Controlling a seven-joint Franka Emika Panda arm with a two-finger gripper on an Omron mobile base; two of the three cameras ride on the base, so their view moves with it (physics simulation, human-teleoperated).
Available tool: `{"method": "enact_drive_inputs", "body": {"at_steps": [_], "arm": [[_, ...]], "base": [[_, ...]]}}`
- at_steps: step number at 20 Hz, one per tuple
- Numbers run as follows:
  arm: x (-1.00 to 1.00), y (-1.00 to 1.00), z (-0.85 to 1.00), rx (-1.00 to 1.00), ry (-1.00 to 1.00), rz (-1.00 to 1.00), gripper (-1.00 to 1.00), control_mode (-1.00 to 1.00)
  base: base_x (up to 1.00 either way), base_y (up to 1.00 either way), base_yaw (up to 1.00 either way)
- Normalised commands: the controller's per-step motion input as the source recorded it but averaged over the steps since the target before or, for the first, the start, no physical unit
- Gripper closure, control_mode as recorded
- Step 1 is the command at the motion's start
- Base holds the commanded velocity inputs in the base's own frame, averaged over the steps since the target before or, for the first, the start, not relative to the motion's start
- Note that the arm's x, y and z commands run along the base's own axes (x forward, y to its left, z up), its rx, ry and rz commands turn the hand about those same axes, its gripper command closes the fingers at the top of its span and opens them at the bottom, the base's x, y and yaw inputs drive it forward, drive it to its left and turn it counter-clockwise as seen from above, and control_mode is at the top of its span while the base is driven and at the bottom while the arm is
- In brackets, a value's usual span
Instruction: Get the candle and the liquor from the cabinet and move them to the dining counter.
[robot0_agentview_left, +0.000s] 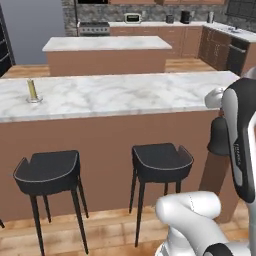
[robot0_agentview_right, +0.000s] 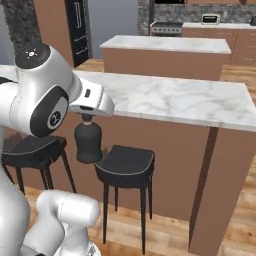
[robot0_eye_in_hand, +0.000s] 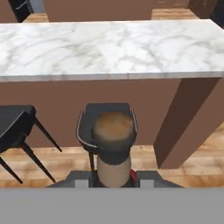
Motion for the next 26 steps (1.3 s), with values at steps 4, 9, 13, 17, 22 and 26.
{"method": "enact_drive_inputs", "body": {"at_steps": [4,9,13,17,22,26], "arm": [[0.0,0.0,0.0,0.0,0.0,0.0,1.0,1.0],[0.0,0.0,0.0,0.0,0.0,0.0,1.0,1.0],[0.0,0.0,0.0,0.0,0.0,0.0,1.0,1.0],[0.0,0.0,0.0,0.0,0.0,0.0,1.0,1.0],[0.0,0.0,0.0,0.0,0.0,0.0,1.0,1.0],[0.0,0.0,0.0,0.0,0.0,0.0,1.0,1.0]], "base": [[0.0,1.0,-0.14],[0.0,1.0,-0.04],[0.13,0.84,0.0],[0.36,0.72,0.0],[0.6,0.32,-0.01],[0.62,-0.01,-0.21]]}}
